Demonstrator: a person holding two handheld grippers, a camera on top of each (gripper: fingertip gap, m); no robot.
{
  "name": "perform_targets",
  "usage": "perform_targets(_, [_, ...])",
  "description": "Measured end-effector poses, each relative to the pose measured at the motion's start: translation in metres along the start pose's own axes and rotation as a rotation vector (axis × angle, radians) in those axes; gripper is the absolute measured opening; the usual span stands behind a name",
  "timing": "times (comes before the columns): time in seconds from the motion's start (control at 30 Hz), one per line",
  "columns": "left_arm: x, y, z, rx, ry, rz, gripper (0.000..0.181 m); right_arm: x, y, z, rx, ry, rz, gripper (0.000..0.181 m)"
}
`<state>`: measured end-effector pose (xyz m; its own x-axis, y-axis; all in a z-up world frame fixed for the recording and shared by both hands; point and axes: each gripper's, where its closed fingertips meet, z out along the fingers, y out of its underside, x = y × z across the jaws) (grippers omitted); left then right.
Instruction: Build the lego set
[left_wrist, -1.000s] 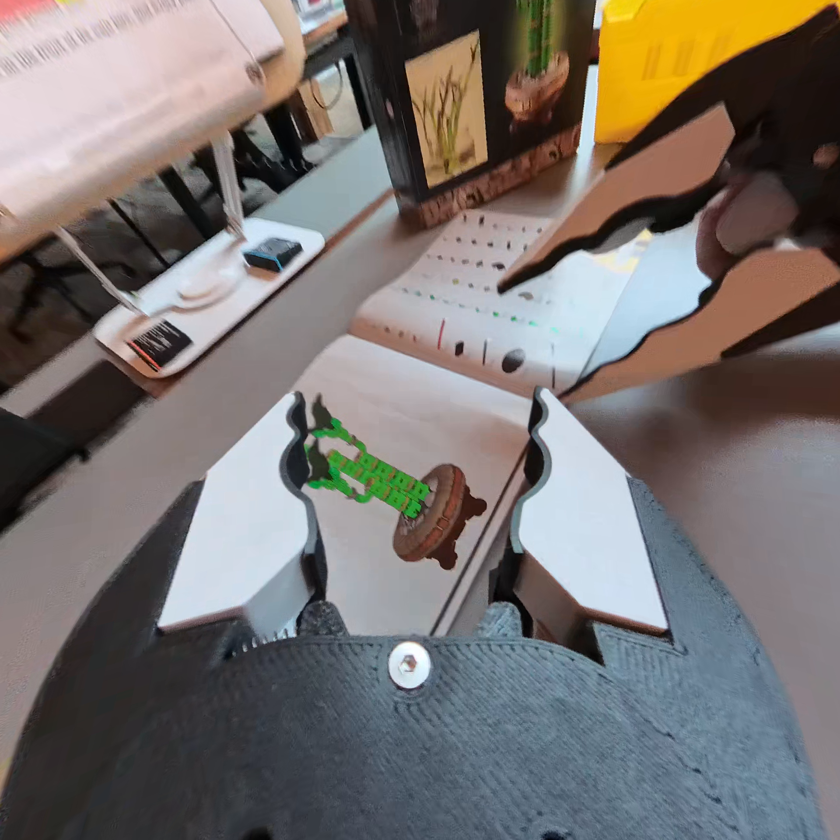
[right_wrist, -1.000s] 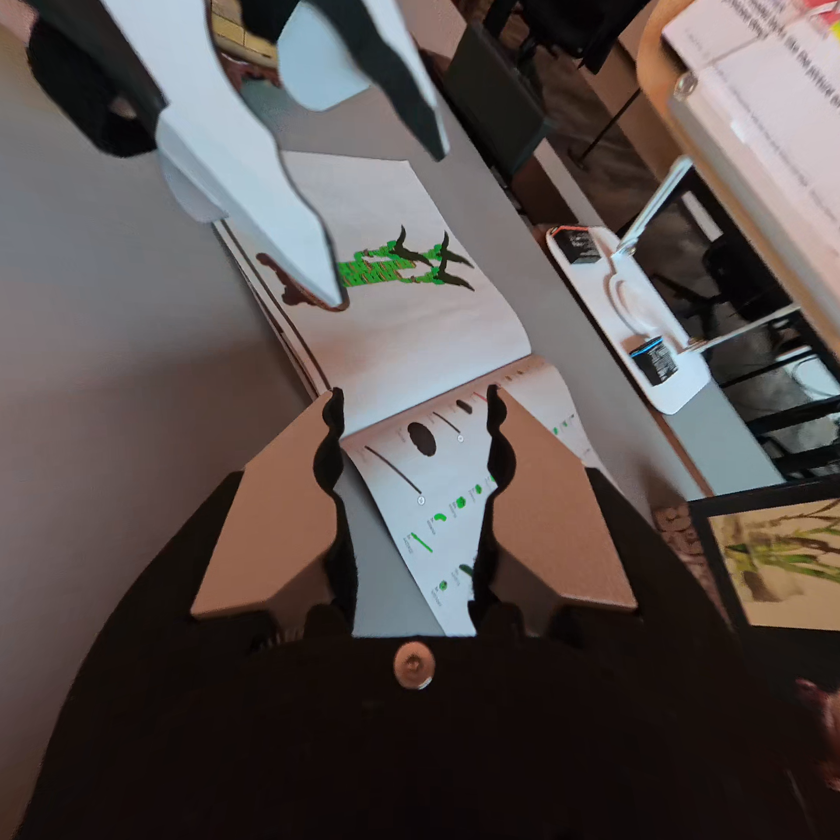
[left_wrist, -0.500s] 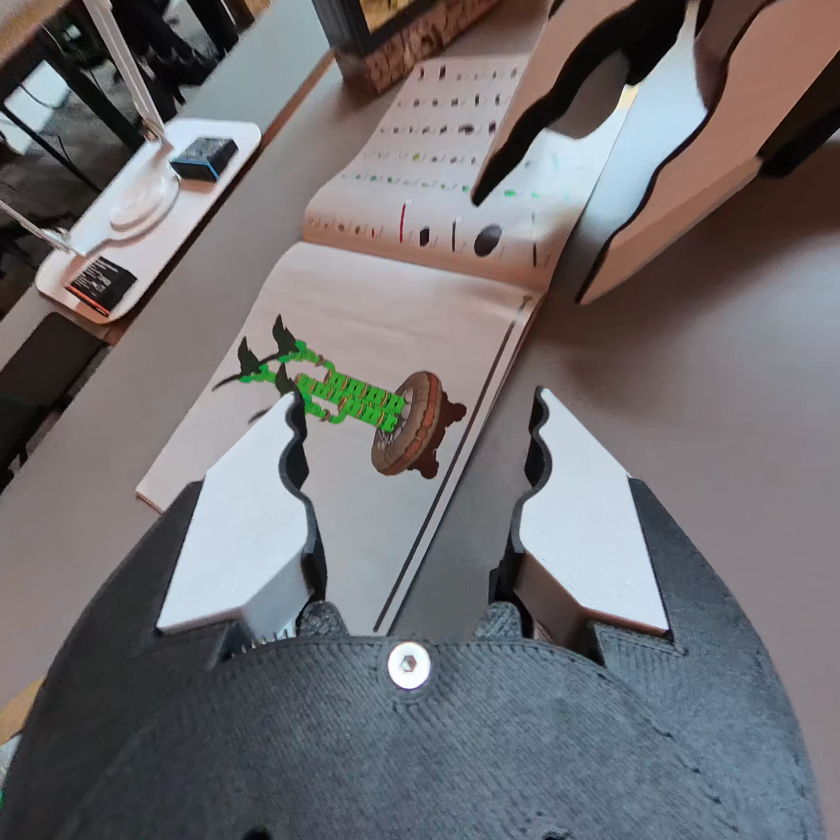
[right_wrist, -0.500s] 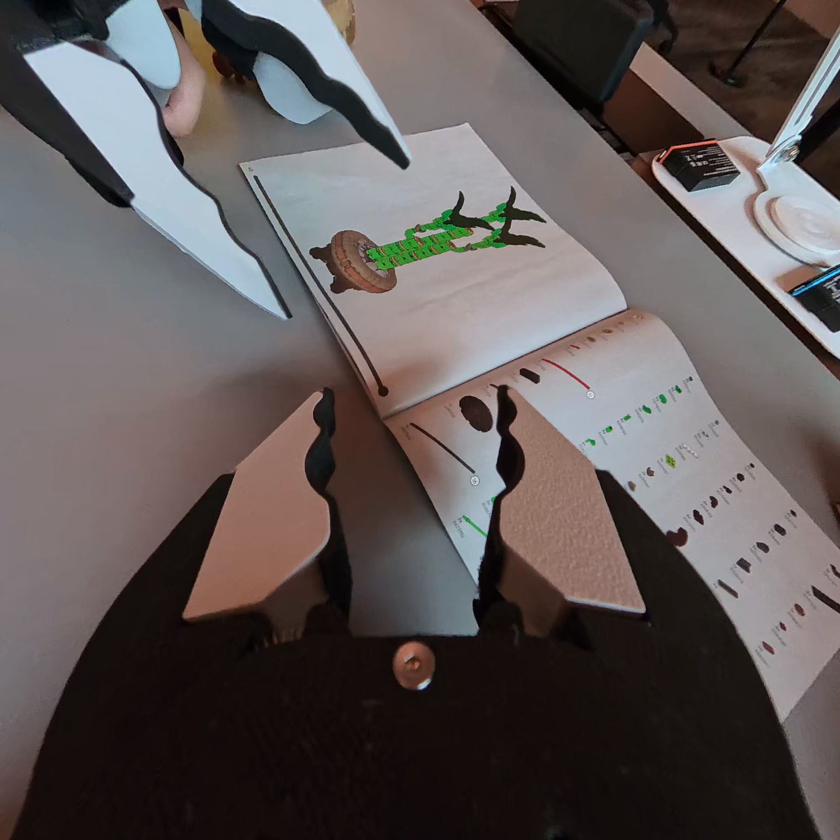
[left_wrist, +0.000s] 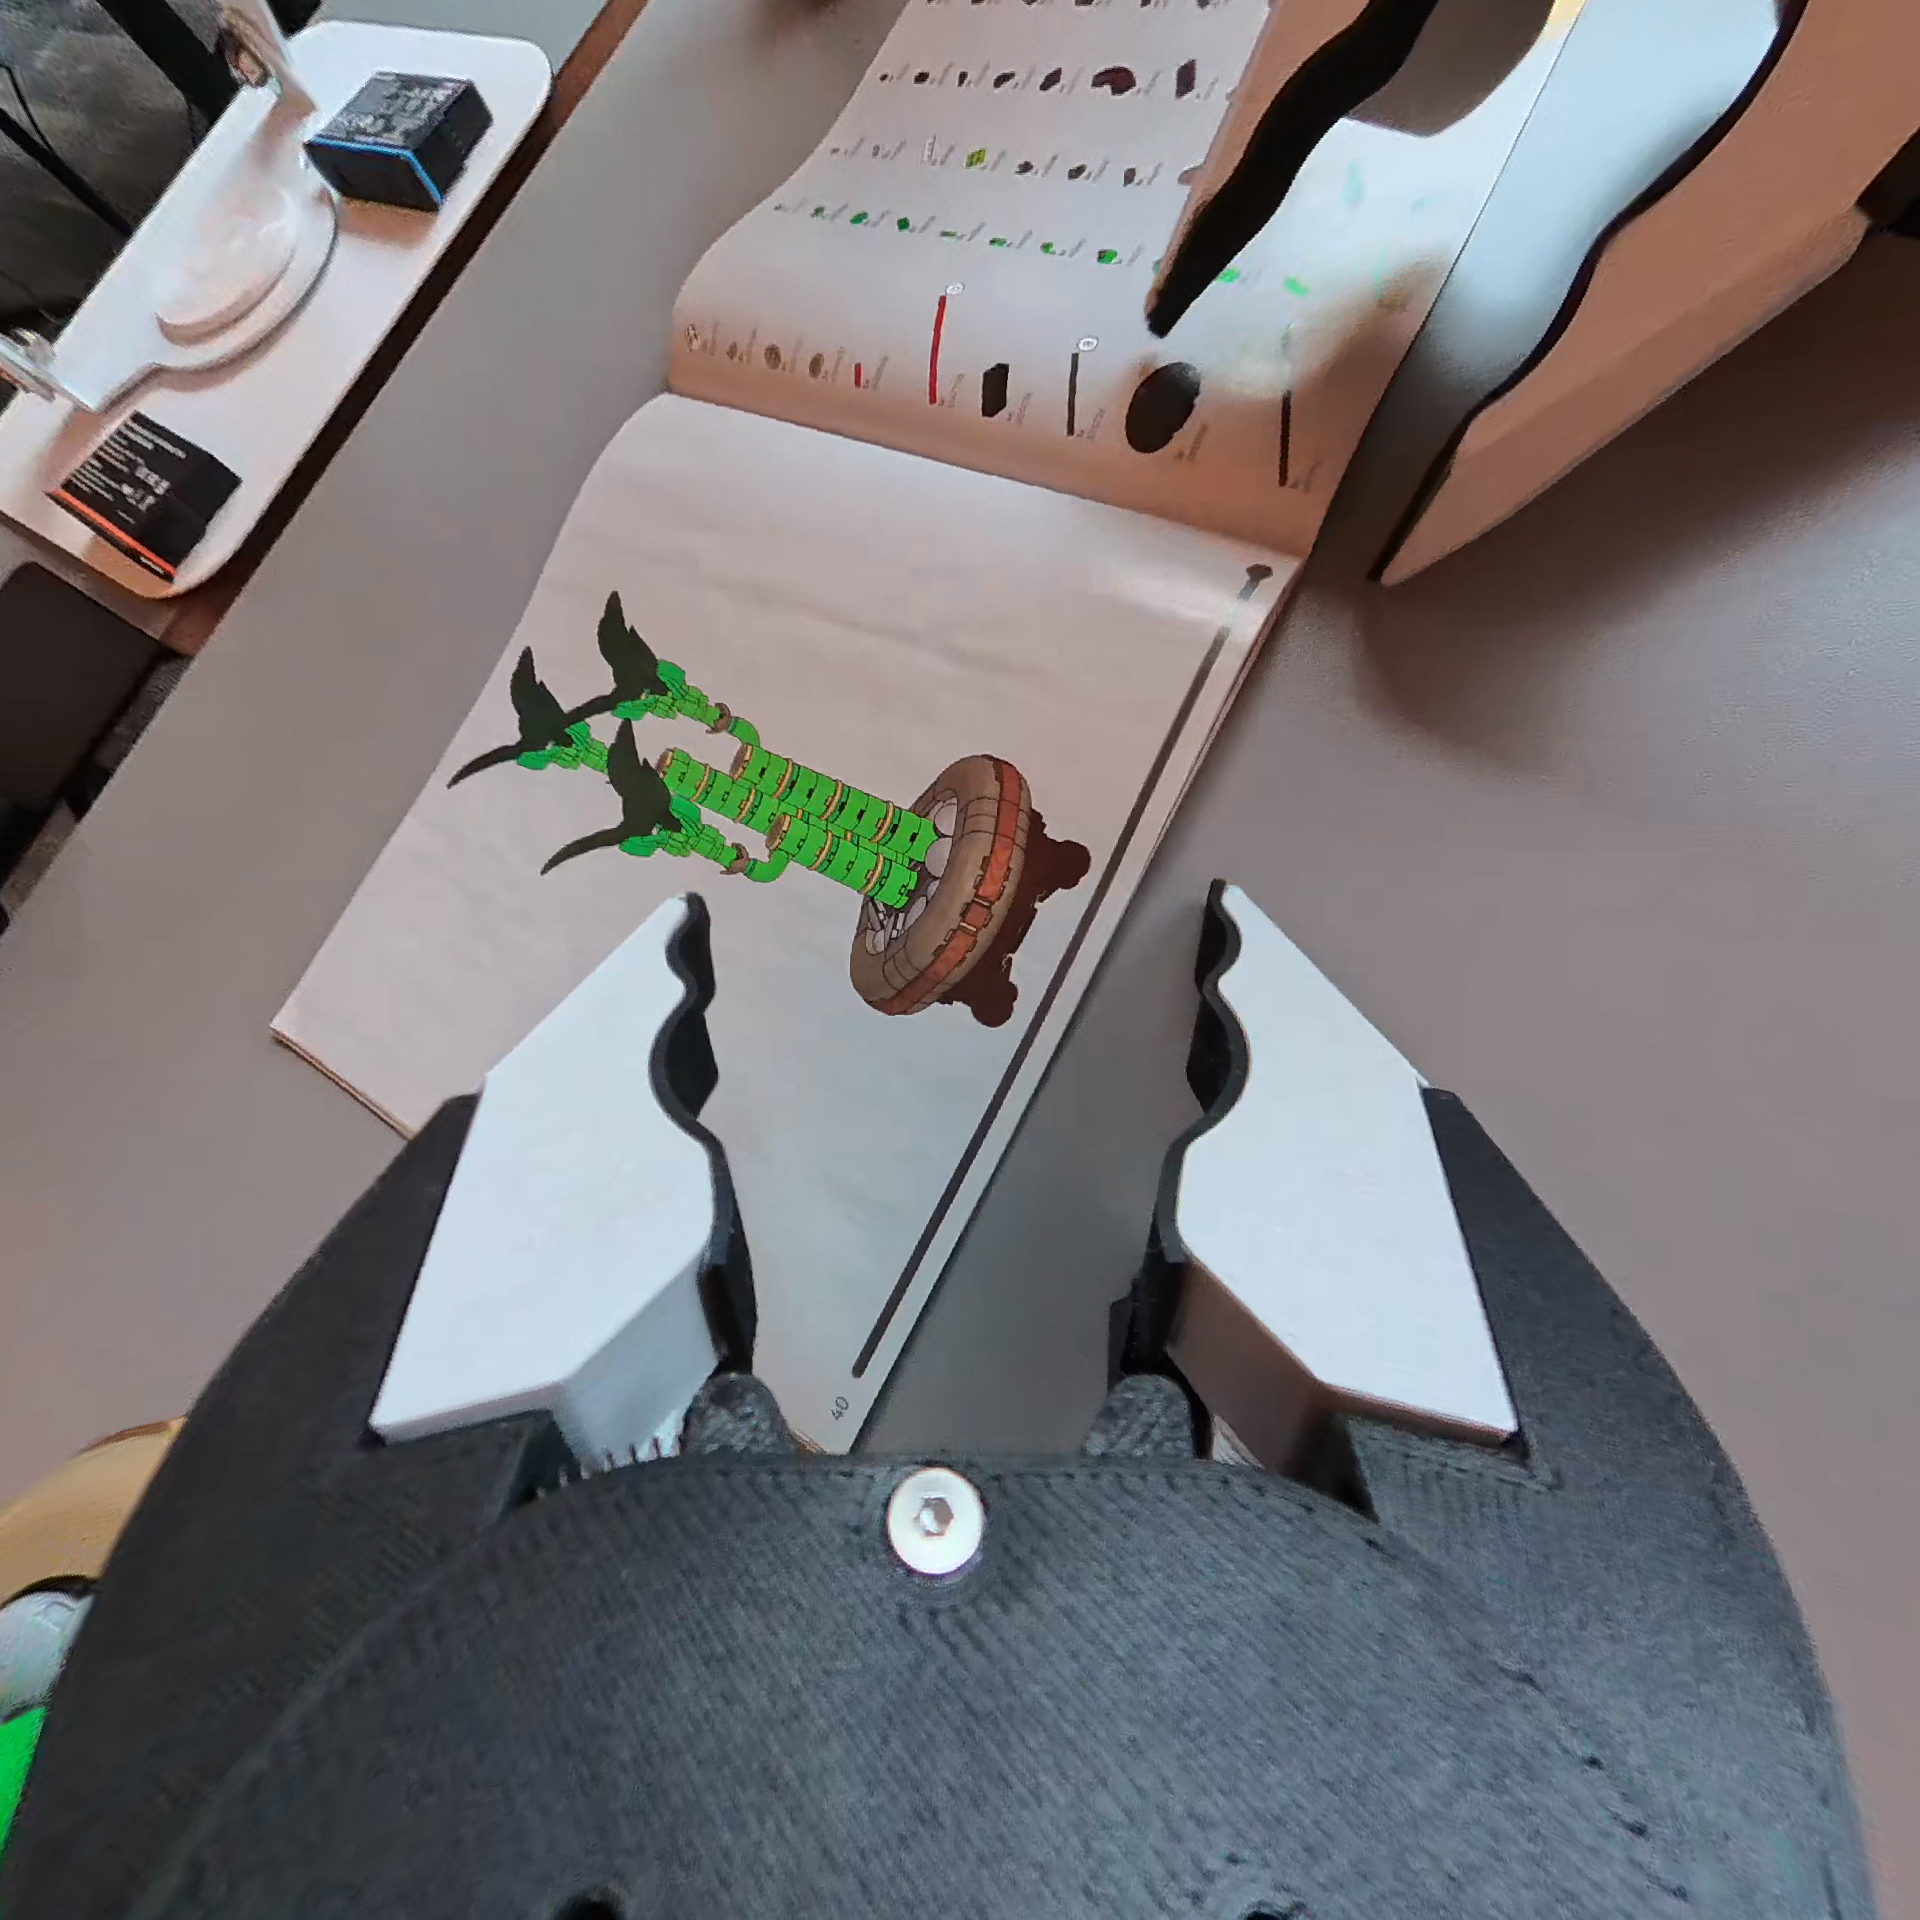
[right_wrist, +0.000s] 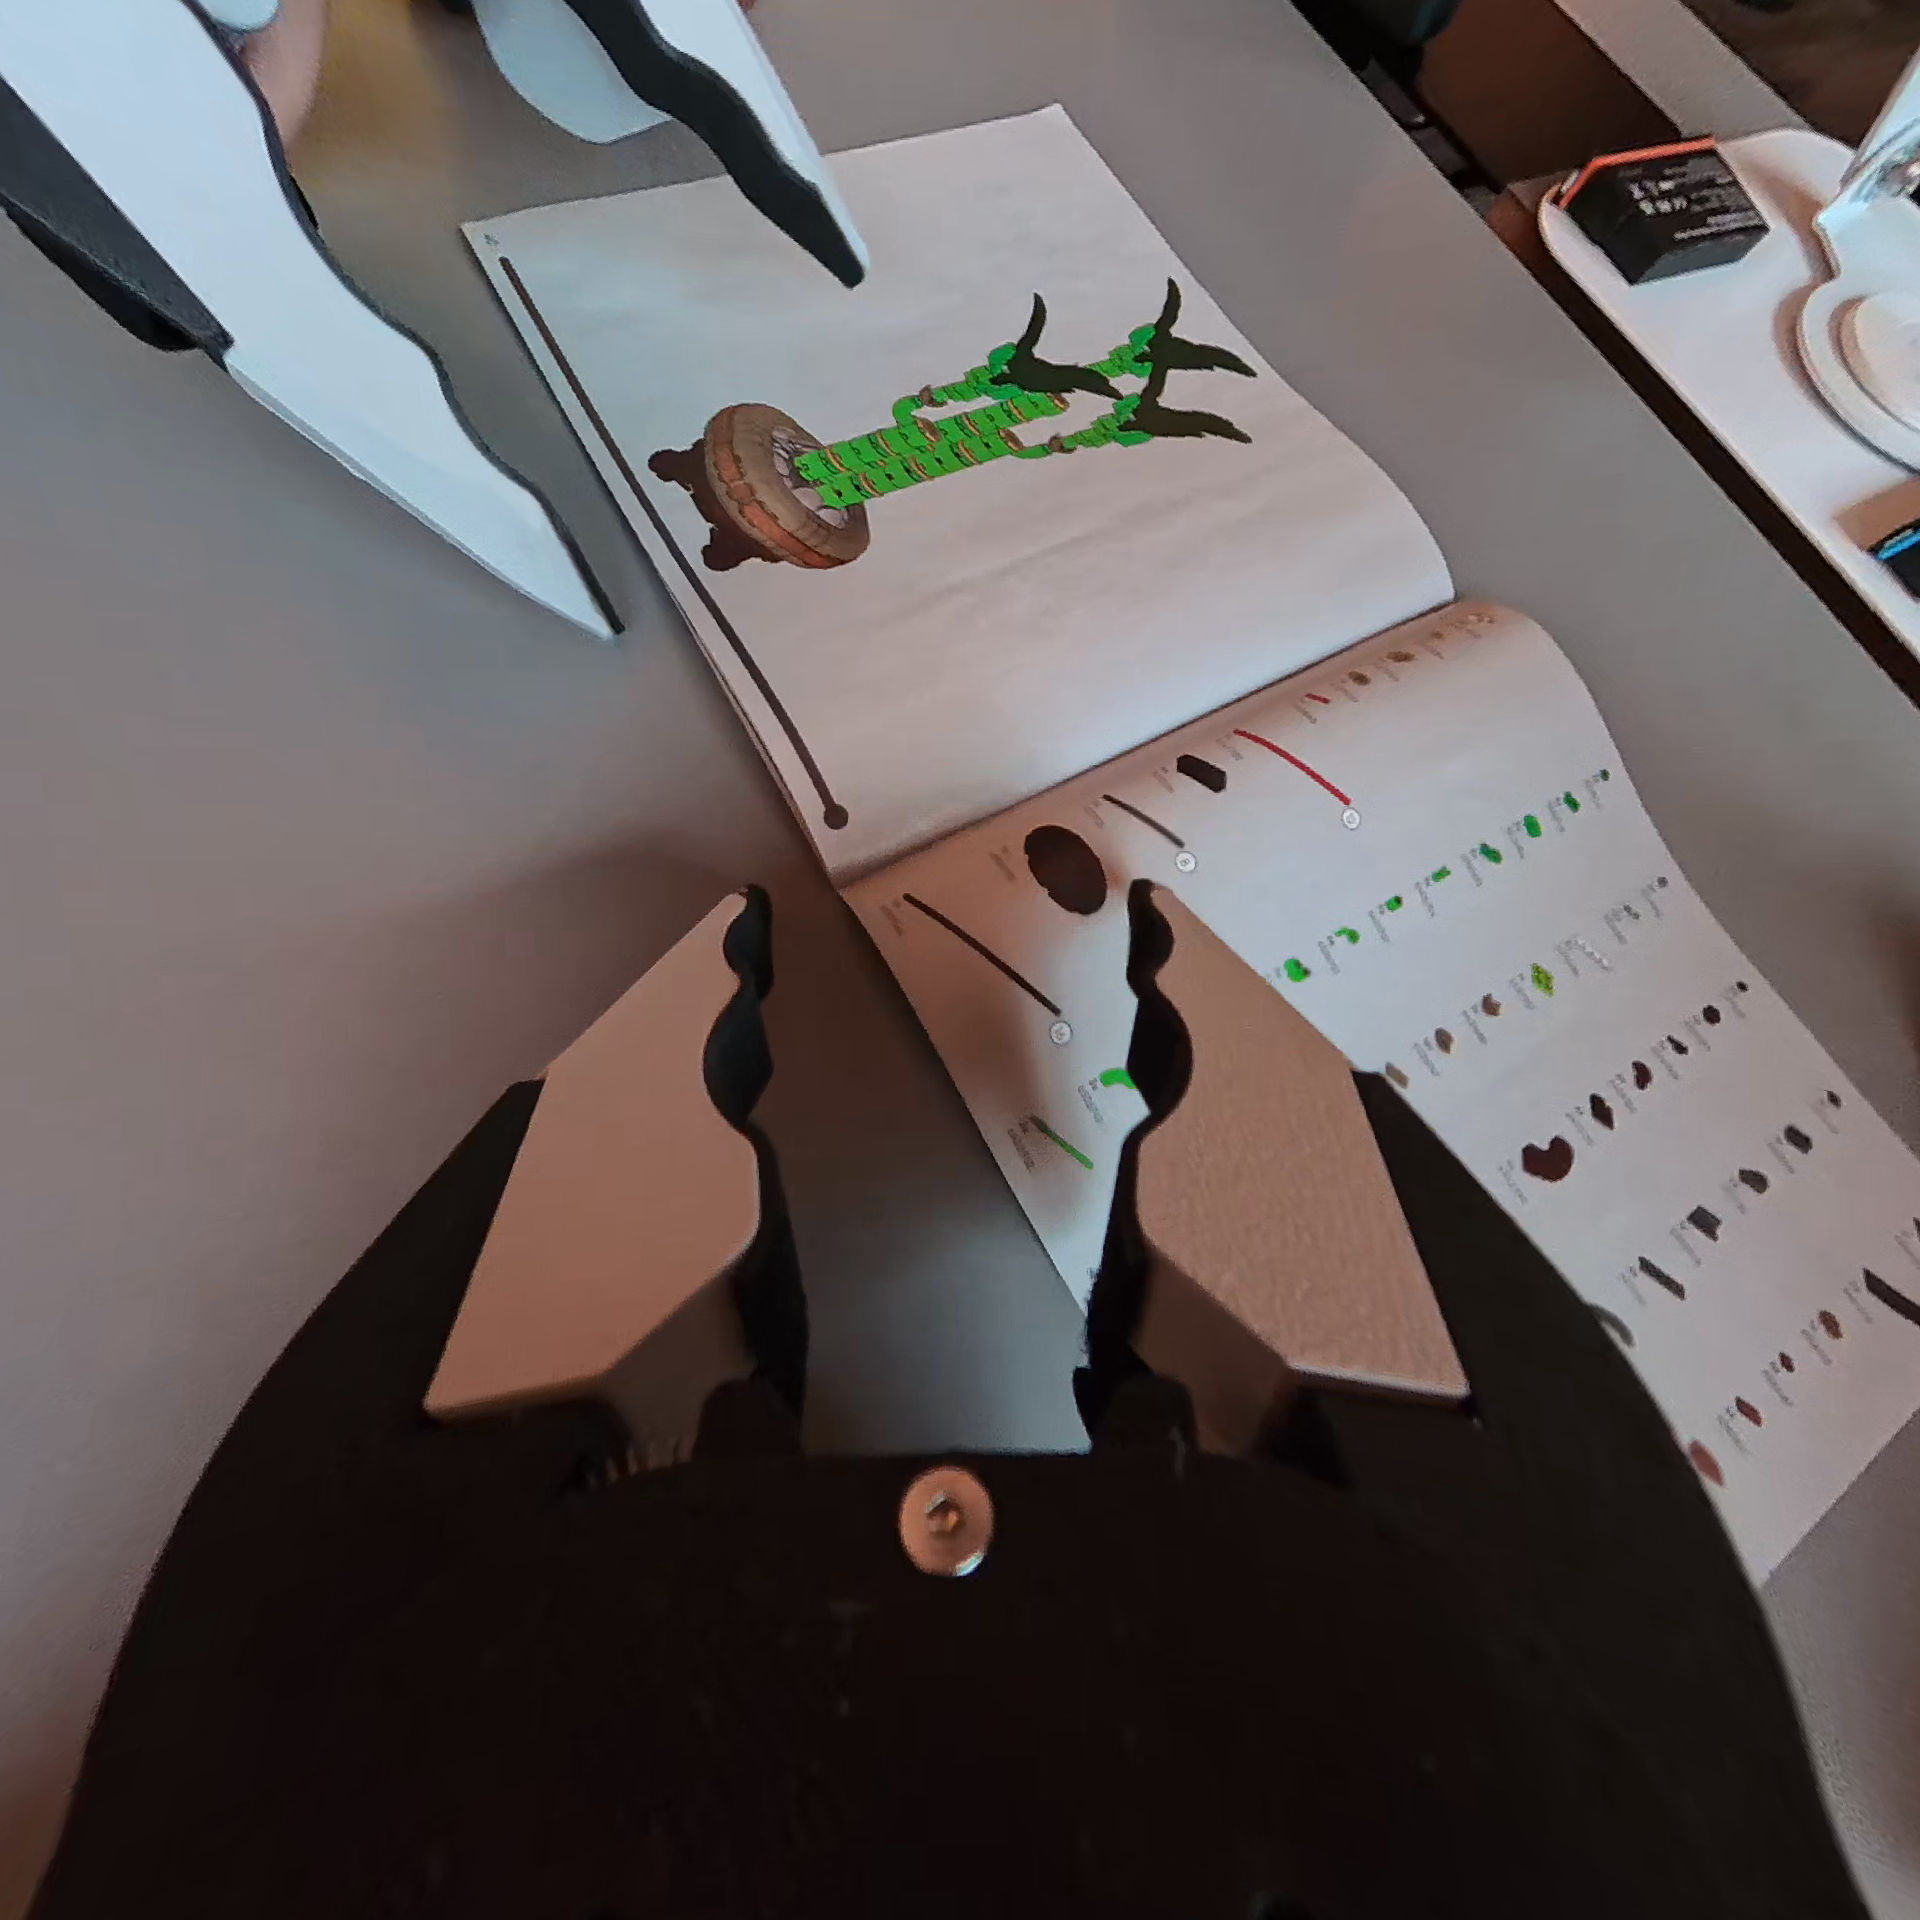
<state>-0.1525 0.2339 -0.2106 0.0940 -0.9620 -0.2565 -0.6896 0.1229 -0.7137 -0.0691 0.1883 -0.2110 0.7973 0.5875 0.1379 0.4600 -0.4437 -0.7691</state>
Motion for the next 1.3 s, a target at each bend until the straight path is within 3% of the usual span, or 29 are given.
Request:
perform_targets(0.2, [-0.007, 0.006, 0.000, -0.018, -0.008, -0.057, 0.082, 0.004, 0.007, 0.003, -0.017, -0.018, 0.102, 0.067])
perform_targets(0.37, [-0.012, 0.007, 0.001, -0.012, -0.024, -0.084, 0.080, 0.018, 0.007, 0.005, -0.018, 0.053, 0.131, 0.064])
perform_targets(1.3, [-0.063, 0.019, 0.009, 0.003, -0.165, -0.242, 0.078, 0.058, -0.007, 0.036, -0.027, 0.040, 0.208, 0.061])
